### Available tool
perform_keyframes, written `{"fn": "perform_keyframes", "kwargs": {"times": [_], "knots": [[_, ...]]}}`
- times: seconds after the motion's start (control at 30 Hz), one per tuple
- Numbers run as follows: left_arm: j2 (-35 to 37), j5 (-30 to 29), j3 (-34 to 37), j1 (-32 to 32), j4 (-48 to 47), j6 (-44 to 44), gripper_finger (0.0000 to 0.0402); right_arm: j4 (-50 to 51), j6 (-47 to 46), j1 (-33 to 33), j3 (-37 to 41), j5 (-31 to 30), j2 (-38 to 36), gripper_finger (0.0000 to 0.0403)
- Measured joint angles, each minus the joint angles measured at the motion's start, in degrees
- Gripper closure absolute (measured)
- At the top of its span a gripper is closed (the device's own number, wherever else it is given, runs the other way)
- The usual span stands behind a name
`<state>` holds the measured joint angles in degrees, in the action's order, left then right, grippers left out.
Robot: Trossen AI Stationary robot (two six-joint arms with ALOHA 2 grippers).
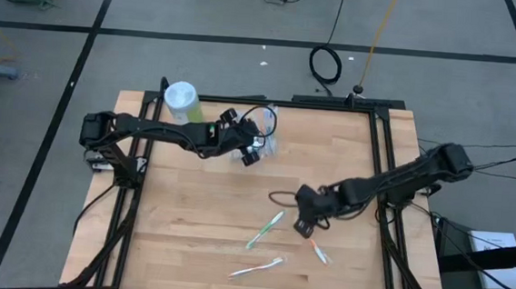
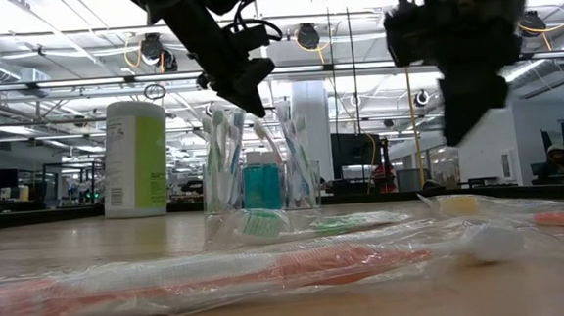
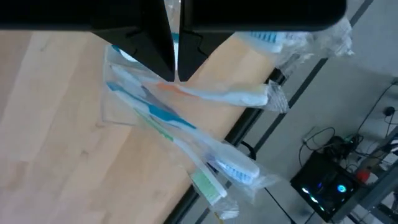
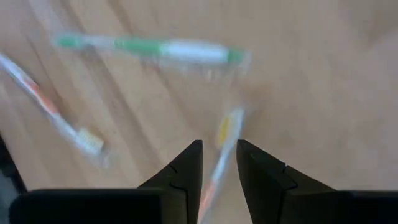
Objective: Pick & Place toothbrushing station
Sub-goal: Put the orange toothbrush into the transparent organizer
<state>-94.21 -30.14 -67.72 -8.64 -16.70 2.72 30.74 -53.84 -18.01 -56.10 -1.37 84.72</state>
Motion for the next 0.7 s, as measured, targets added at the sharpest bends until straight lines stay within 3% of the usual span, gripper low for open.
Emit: {"fn": "perform_keyframes", "kwargs": {"times": [0.1, 0.3, 0.53, 0.7], "knots": [[0.00, 2.03, 0.00, -0.61, 0.32, 0.89, 0.0379, -1.35, -4.21, -2.06, 0.24, 1.93, 2.70, 0.0314], [0.00, 9.45, 0.00, -0.70, 0.28, -1.33, 0.0398, -3.69, -2.50, -5.56, 0.24, 1.58, 6.21, 0.0314], [0.00, 9.63, 0.00, -0.59, -0.18, -0.39, 0.0375, -4.40, -3.72, -6.19, 0.24, 1.53, 10.74, 0.0314], [0.00, 9.67, 0.00, -0.56, -0.27, 0.72, 0.0383, -5.75, -3.11, -6.48, 0.18, 1.63, 12.16, 0.0314]]}}
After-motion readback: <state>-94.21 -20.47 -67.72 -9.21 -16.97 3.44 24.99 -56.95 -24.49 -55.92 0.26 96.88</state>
